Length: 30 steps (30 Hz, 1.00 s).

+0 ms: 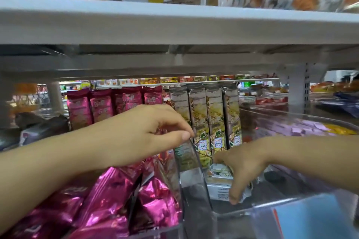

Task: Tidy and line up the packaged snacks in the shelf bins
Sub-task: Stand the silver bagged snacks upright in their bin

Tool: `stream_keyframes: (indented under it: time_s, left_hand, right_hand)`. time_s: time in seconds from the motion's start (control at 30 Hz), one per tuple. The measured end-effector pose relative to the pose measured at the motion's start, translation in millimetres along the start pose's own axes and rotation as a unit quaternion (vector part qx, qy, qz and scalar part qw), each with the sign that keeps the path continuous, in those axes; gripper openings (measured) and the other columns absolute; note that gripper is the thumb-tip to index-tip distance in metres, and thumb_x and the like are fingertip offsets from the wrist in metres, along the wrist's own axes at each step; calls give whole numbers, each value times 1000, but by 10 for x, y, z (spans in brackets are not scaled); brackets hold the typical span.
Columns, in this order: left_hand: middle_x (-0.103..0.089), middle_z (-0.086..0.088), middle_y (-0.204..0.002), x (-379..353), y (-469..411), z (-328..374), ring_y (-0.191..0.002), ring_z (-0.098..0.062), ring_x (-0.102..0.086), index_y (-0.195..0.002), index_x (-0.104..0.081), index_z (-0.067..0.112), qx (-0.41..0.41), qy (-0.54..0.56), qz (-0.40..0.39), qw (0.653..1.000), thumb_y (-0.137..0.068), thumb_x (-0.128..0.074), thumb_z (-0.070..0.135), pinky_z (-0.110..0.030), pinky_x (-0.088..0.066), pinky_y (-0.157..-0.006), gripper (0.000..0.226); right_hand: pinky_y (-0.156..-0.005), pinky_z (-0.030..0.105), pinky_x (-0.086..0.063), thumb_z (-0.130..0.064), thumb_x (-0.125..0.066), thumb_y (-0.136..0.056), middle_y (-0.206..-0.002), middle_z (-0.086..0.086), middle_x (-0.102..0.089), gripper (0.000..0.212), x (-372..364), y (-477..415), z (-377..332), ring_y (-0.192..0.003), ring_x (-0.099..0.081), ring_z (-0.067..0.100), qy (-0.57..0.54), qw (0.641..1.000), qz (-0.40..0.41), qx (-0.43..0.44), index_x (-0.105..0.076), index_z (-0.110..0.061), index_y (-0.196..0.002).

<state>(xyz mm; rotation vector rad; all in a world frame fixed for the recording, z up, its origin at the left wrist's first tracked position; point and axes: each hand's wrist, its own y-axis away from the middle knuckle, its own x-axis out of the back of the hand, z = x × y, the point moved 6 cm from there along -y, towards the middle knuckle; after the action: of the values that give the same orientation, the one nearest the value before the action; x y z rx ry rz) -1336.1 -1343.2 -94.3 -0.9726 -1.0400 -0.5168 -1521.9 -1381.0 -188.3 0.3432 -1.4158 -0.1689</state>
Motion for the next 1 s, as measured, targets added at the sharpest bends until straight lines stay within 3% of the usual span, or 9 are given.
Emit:
stream_keyframes:
  time_s: [0.07,0.13,0.27,0.37,0.5,0.6,0.7,0.9,1.0]
  left_hand:
    - [-59,21,-102,0,-6,13,-96,4,-56,-100,-68,41,2,-5,-7,1000,-75,-41,61,-9,-41,-80,42]
    - [-58,22,-102,8,-3,30,-96,2,-56,-101,-67,41,-6,-19,-9,1000,-78,-40,63,-13,-43,-82,41]
    - [-55,25,-104,148,67,175,-100,3,-55,-102,-65,41,-43,-86,19,995,-88,-47,51,-27,-46,-92,24]
    - [-54,27,-104,332,189,305,-99,8,-52,-103,-64,40,-58,-127,48,989,-91,-51,43,-28,-46,-92,18]
    - [-56,24,-103,564,465,451,-94,6,-53,-101,-61,41,-69,-174,86,979,-87,-39,50,-27,-48,-84,28]
    - [-54,26,-102,715,750,482,-84,4,-55,-99,-59,41,-58,-212,106,970,-86,-33,51,-28,-51,-74,31]
    - [-53,26,-99,847,1090,427,-80,2,-57,-97,-60,41,-30,-231,118,965,-86,-33,51,-33,-53,-70,31]
    - [-55,26,-102,1109,1929,115,-89,-1,-58,-98,-60,42,63,-259,144,953,-86,-30,55,-33,-52,-71,35]
    - [-51,29,-101,1213,2383,-128,-86,10,-52,-99,-59,44,103,-261,149,948,-86,-31,58,-34,-51,-74,34]
  right_hand:
    - [-86,28,-46,-47,-75,-72,-119,-2,-51,96,65,66,-17,-98,-49,15,11,1000,20,11,-18,-22,-145]
    - [-81,28,-48,-44,-75,-70,-109,-3,-57,96,184,200,-26,-95,-56,16,19,998,52,21,-18,-23,-145]
    - [-74,29,-50,-49,-69,-70,-99,0,-54,92,518,636,-31,-90,-53,15,97,978,182,32,-21,-22,-142]
    - [-77,33,-51,-58,-63,-67,-106,0,-48,88,707,1012,-49,-97,-49,17,143,951,273,12,-21,-30,-140]
    - [-73,28,-38,-64,-56,-69,-112,-2,-42,80,893,1490,-229,-109,-43,19,179,911,370,-8,-21,-42,-137]
    - [-77,29,-37,-70,-48,-65,-118,-4,-42,79,989,1785,-436,-104,-41,17,176,885,432,-3,-22,-46,-135]
    - [-83,32,-43,-72,-35,-56,-120,-6,-44,81,1020,1979,-785,-95,-38,14,154,874,460,32,-26,-47,-133]
    - [-86,26,-32,-65,-55,-72,-125,-13,-37,72,987,2036,-1767,-107,-34,10,128,863,468,144,-23,-50,-135]
    - [-90,29,-36,-62,-57,-73,-121,-11,-39,73,1040,1940,-2219,-107,-36,12,106,850,481,187,-25,-47,-137]
